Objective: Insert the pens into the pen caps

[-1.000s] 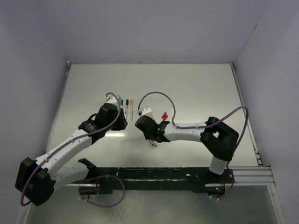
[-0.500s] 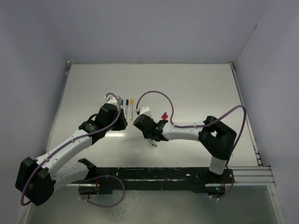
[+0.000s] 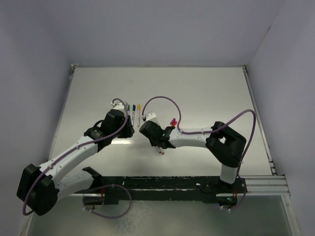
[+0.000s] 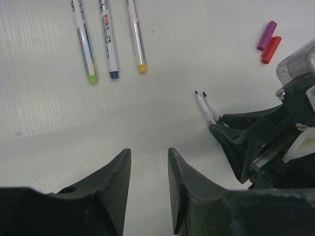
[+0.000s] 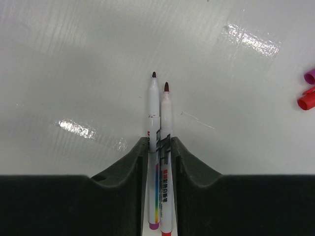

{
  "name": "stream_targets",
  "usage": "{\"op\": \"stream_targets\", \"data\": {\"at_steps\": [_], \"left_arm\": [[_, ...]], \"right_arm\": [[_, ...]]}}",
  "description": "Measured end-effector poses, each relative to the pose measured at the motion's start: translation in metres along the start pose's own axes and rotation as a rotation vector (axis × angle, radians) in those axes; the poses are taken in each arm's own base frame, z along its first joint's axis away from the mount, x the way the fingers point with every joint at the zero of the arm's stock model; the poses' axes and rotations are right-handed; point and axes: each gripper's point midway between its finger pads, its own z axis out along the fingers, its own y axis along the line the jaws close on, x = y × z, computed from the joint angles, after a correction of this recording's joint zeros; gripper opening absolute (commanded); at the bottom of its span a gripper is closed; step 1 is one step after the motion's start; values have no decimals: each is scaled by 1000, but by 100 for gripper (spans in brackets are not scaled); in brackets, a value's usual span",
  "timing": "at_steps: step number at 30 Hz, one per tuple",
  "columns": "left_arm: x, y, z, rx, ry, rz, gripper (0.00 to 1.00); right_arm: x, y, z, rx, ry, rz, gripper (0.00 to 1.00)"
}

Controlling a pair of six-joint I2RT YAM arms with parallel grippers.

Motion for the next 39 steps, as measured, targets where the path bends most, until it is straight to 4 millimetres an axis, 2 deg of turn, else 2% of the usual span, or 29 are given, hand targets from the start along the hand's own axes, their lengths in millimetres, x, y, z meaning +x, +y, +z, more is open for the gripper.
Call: {"op": "stream_targets", "data": {"at_steps": [12, 18, 34, 39], "left_arm": [[1, 0, 2, -1, 2, 0, 39], [2, 1, 3, -3, 7, 1, 39], [3, 1, 5, -3, 6, 1, 40], [5, 2, 5, -5, 9, 1, 40]], "right_arm": [[-2, -3, -3, 19, 8, -17, 32], [-8, -1, -4, 13, 1, -23, 30], [-3, 2, 3, 11, 17, -34, 25], [-4, 3, 3, 11, 16, -34, 31]]}}
